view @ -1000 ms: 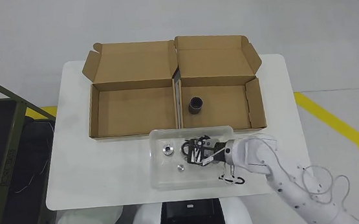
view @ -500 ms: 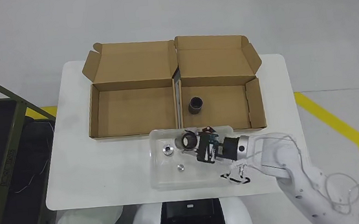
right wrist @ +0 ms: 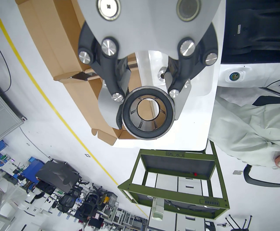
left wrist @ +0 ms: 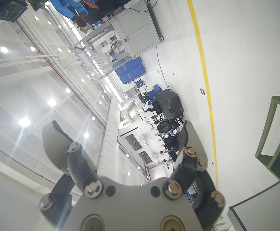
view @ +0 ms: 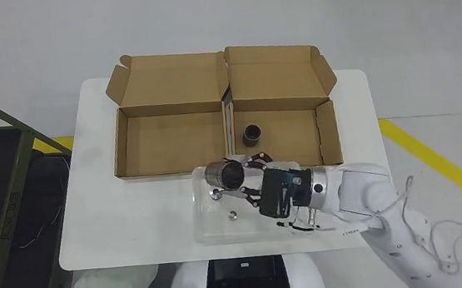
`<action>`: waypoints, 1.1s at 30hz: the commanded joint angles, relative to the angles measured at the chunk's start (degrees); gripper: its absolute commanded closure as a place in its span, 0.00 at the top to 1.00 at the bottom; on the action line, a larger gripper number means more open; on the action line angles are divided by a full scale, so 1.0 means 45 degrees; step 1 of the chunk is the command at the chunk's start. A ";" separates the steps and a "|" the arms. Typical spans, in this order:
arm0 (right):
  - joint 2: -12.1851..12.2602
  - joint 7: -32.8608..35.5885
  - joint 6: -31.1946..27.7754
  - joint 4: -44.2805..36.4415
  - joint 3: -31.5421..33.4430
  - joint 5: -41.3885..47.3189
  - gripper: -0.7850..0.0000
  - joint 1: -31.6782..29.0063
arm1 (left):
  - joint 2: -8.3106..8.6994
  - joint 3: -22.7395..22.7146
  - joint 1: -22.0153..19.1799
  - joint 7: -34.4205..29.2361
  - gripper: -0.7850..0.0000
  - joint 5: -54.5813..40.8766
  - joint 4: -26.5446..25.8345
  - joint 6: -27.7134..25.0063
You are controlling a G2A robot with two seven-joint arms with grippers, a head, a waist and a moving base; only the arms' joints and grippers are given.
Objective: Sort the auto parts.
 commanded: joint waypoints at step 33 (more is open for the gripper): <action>0.0431 -0.5178 -0.0340 -0.0635 0.4328 0.1302 0.00 -0.2593 | 0.0000 0.0000 0.0000 0.0000 1.00 0.0000 0.0000 0.0000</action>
